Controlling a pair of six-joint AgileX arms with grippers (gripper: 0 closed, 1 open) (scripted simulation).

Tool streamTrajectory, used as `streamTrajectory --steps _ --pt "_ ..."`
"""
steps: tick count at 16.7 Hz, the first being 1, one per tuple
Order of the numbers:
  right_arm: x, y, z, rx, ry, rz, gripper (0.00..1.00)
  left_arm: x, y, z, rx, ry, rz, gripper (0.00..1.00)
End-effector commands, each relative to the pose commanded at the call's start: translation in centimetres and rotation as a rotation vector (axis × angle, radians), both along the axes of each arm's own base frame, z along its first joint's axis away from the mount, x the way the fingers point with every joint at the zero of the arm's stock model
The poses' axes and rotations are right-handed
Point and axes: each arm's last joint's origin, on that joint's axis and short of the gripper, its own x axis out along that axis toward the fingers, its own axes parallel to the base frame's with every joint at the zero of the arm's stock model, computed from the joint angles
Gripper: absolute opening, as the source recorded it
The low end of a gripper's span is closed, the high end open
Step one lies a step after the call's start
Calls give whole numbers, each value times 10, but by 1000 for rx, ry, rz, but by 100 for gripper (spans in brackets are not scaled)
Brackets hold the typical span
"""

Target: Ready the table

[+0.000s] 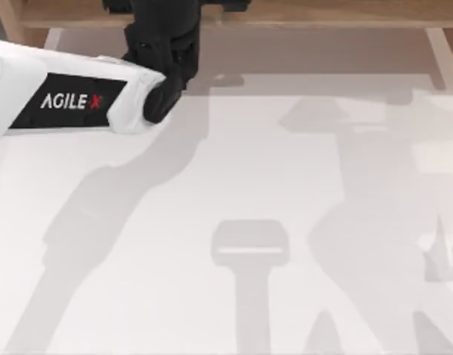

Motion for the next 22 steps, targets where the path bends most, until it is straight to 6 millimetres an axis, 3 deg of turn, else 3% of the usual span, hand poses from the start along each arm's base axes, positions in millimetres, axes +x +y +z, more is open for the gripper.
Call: streamTrajectory --steps 12,22 --pt "0 0 0 0 0 0 100 0 0 0 0 0 0 2" --pt "0 0 0 0 0 0 100 -2 -1 1 1 -2 -3 0"
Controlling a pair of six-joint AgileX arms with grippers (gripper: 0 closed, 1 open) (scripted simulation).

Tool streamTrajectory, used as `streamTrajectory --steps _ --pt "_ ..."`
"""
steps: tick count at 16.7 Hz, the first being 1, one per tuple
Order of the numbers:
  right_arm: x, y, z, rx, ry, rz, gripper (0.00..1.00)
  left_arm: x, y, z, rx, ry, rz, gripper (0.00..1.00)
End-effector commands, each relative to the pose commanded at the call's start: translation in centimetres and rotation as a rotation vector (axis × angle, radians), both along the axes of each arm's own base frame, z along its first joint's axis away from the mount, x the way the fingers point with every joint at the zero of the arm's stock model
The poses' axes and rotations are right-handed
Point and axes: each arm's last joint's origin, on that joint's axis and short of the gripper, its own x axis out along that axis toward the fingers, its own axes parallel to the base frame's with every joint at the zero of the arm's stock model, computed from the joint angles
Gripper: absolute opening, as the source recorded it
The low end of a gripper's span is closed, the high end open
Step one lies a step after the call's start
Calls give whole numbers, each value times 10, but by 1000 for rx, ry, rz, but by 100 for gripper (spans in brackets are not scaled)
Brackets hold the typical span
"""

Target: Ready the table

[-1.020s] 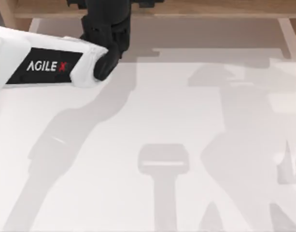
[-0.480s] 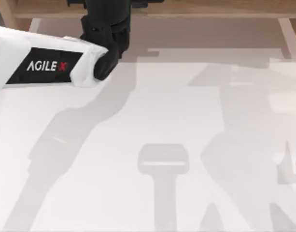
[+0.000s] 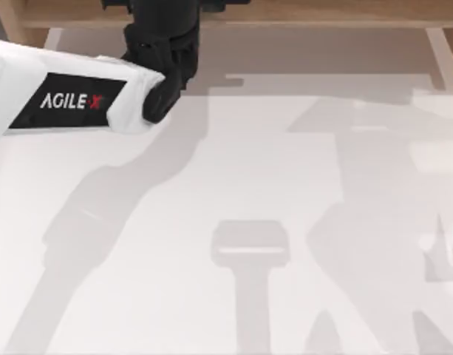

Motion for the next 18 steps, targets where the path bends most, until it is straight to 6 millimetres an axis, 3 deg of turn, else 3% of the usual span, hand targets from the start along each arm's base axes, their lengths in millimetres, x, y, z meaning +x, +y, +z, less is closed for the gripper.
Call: streamTrajectory --steps 7,13,18 --pt "0 0 0 0 0 0 100 -37 1 14 0 1 0 0" --pt "0 0 0 0 0 0 100 -38 4 15 7 1 -2 0" --pt "0 0 0 0 0 0 100 -56 34 24 121 -13 -117 0"
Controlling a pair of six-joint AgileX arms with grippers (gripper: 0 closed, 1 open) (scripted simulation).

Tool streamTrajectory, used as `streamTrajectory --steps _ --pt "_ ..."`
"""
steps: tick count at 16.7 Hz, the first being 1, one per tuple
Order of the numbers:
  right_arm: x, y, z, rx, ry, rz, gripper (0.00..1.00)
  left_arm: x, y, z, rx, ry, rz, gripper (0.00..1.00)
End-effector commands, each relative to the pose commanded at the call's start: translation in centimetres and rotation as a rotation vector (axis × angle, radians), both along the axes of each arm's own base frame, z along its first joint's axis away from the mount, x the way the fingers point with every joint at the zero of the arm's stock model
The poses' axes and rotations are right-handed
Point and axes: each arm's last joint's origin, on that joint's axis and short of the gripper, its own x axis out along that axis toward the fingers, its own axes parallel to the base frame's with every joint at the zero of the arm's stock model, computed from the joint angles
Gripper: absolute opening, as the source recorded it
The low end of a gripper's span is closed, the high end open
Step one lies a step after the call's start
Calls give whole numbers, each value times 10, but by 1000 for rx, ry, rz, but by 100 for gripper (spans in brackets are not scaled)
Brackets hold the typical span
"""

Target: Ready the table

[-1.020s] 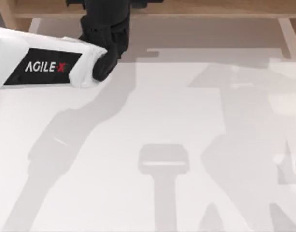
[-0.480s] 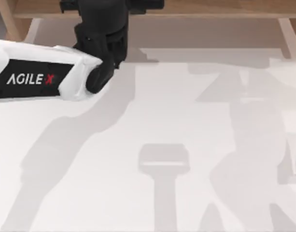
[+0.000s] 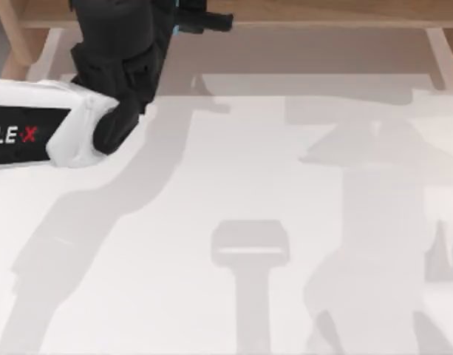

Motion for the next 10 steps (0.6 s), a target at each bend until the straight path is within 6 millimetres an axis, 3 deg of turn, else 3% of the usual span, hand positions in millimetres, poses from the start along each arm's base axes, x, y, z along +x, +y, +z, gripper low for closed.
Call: streamTrajectory --steps 10 --pt "0 0 0 0 0 0 100 -67 135 -12 541 -86 -218 0"
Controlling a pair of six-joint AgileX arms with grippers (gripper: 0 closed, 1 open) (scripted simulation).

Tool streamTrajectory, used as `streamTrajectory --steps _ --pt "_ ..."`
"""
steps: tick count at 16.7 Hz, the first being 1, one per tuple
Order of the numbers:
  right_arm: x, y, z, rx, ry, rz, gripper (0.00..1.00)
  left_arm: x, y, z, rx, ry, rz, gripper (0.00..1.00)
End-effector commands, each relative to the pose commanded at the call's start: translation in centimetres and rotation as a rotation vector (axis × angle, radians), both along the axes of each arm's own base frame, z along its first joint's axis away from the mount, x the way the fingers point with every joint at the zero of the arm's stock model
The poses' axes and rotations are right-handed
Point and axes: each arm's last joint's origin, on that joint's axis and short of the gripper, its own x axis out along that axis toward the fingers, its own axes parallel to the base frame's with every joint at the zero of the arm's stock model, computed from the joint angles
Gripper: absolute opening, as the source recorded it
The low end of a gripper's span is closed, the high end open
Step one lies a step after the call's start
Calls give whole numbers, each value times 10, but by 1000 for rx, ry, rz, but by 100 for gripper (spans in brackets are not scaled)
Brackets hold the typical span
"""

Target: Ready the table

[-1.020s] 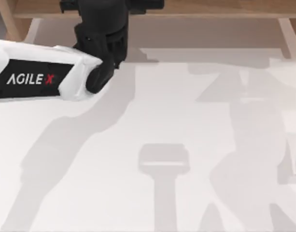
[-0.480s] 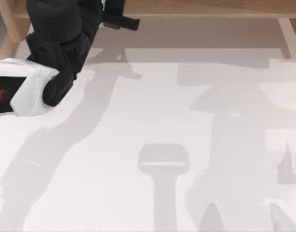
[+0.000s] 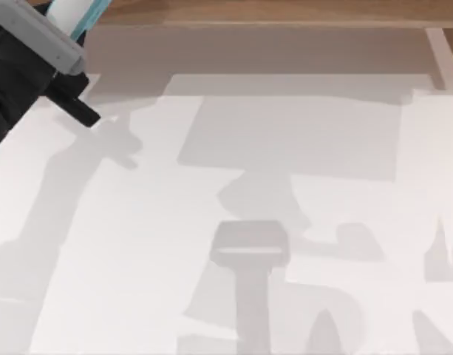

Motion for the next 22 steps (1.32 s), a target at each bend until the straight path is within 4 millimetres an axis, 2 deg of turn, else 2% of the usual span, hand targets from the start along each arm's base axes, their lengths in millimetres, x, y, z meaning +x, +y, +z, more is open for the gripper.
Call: streamTrajectory --steps 3,7,11,14,17,20,22 --pt "0 0 0 0 0 0 100 -20 40 -22 180 12 -12 0" --pt "0 0 0 0 0 0 100 -32 100 -50 395 64 52 0" --pt "0 0 0 0 0 0 100 -29 161 -60 591 95 157 0" --pt "0 0 0 0 0 0 100 -14 198 -57 736 81 207 0" --pt "0 0 0 0 0 0 100 13 219 -56 850 57 206 0" --pt "0 0 0 0 0 0 100 37 225 -62 914 41 176 0" --pt "0 0 0 0 0 0 100 44 225 -65 927 37 162 0"
